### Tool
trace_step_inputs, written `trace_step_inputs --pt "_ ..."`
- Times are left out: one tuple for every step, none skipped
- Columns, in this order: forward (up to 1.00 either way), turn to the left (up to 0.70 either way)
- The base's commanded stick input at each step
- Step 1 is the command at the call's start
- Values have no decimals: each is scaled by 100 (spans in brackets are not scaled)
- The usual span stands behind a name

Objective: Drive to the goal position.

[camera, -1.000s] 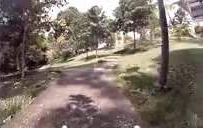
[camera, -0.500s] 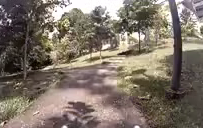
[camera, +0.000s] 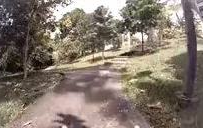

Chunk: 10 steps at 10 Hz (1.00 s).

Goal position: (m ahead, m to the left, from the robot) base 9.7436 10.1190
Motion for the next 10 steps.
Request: trace_step_inputs --pt "45 0" --pt "45 0" --pt "45 0" --pt "45 0" --pt "45 0" --pt "45 0" --pt "45 27" --pt "45 27" --pt "45 27" --pt "45 27"
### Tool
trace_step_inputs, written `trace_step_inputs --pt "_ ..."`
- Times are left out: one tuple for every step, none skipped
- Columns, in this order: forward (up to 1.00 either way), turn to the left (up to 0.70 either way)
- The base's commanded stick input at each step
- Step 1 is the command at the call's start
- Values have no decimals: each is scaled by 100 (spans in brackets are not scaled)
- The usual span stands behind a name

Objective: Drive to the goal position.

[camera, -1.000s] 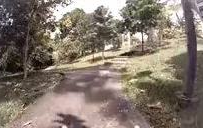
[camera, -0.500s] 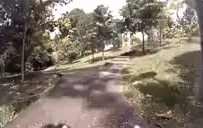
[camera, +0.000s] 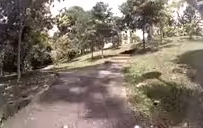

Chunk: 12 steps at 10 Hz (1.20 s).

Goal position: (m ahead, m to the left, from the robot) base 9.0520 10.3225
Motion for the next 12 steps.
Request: trace_step_inputs --pt "45 27" --pt "45 27" --pt "45 27" --pt "45 27" --pt "45 27" --pt "45 27" --pt "45 27" --pt "45 27" --pt "45 27" --pt "45 18" --pt "45 0" --pt "45 0"
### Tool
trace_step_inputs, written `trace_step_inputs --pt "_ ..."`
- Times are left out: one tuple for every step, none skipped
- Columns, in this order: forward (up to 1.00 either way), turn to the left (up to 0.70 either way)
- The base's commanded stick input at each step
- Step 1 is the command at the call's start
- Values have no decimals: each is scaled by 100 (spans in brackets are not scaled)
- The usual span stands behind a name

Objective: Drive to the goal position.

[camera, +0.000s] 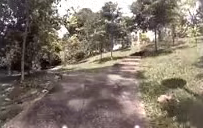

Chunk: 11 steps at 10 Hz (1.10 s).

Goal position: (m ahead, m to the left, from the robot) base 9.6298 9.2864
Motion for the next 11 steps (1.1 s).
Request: trace_step_inputs --pt "45 0" --pt "45 0" --pt "45 0" --pt "45 4" --pt "45 27" --pt "45 27" --pt "45 27" --pt "45 27" --pt "45 27" --pt "45 27" --pt "45 27"
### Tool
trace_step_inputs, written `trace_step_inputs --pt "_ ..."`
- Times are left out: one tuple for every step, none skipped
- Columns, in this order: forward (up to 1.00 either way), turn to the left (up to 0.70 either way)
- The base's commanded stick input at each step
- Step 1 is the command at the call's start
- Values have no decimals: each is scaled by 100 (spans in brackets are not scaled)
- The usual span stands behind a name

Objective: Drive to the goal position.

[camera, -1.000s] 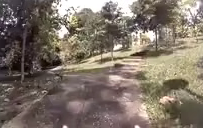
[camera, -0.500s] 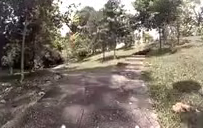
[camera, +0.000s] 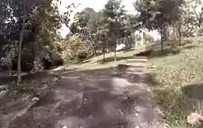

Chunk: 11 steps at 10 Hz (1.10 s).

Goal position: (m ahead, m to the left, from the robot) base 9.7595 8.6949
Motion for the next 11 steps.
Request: trace_step_inputs --pt "45 27" --pt "45 27" --pt "45 27" --pt "45 27" --pt "45 27" --pt "45 27" --pt "45 27" --pt "45 27" --pt "45 27" --pt "45 27" --pt "45 25"
